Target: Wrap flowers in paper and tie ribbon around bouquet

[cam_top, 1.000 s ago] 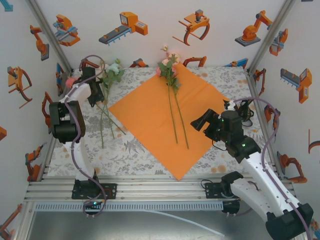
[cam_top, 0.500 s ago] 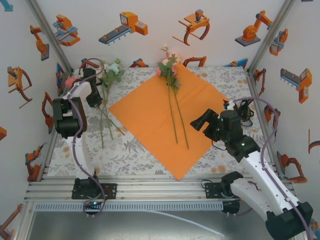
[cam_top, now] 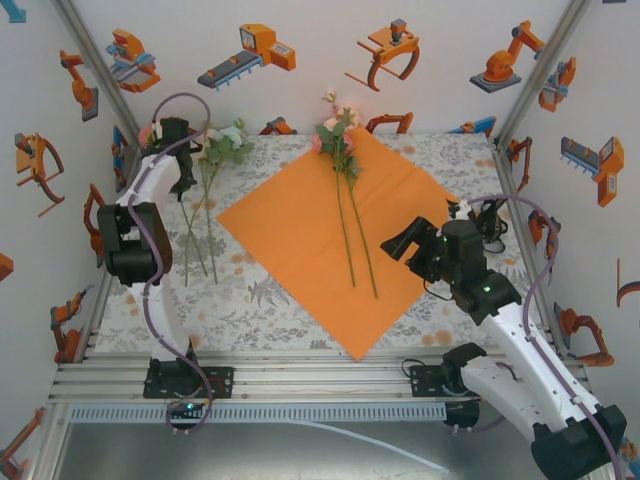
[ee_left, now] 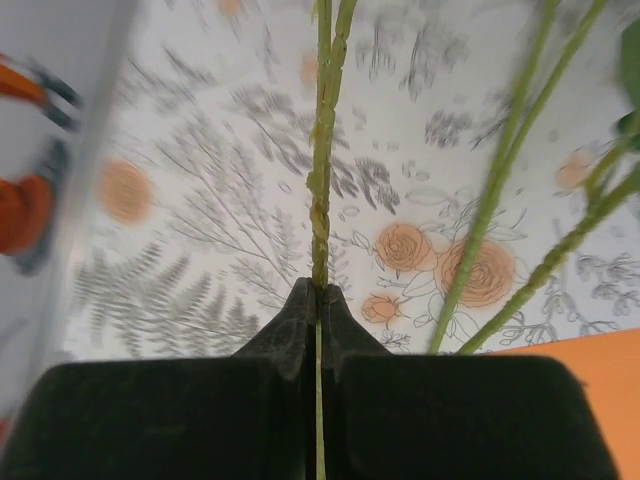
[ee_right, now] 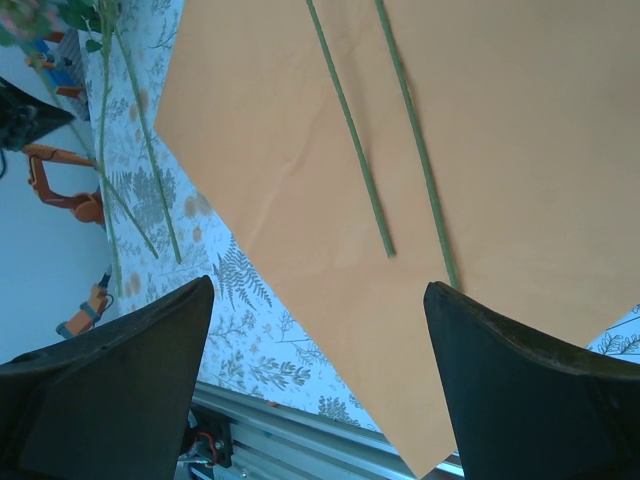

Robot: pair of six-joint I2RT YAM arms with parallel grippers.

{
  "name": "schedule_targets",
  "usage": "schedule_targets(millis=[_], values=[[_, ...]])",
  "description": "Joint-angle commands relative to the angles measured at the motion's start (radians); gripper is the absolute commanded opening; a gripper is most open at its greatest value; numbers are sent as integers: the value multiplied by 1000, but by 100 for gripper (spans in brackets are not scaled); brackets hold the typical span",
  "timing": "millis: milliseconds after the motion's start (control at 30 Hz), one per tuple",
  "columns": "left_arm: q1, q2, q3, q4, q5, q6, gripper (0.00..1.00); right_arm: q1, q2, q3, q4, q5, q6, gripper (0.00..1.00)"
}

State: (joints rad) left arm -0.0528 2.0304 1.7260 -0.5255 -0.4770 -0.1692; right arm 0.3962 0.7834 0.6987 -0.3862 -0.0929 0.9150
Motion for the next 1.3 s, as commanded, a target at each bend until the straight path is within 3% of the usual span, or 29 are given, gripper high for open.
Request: schedule_targets(millis=[0,133,300,367,433,467,567,767,1033,1167,1267], values=[[-80,-81,34,127,-226,226,0,6,-13,24,10,-4,12,78],[-149,-99,36,256,-394,425,0,6,-14,21,17,-3,14,78],[-203,-169,64,225,-352,428,0,6,-12,24,18,-1,13,78],[-217,-195,144,63,-213,287,0,6,-11,24,17,1,13,78],[-217,-210,201,-69,39,81,0,7,-7,23,22,5,13,78],[-218,-217,201,-83,194,-21,0,6,-5,24,28,8,13,78],[-266,-198,153,12,469,-246,0,7,6,31,32,7,12,78],[-426,-13,175,233,638,-496,0,6,-14,38,-8,2,8,78],[-603,257,448,187,649,-548,0,6,-84,-5,-35,20,28,78],[-639,311,420,228,635,-562,0,7,-110,-11,-67,36,18,78],[-654,360,445,227,610,-499,0,6,-119,-16,-72,38,15,78]])
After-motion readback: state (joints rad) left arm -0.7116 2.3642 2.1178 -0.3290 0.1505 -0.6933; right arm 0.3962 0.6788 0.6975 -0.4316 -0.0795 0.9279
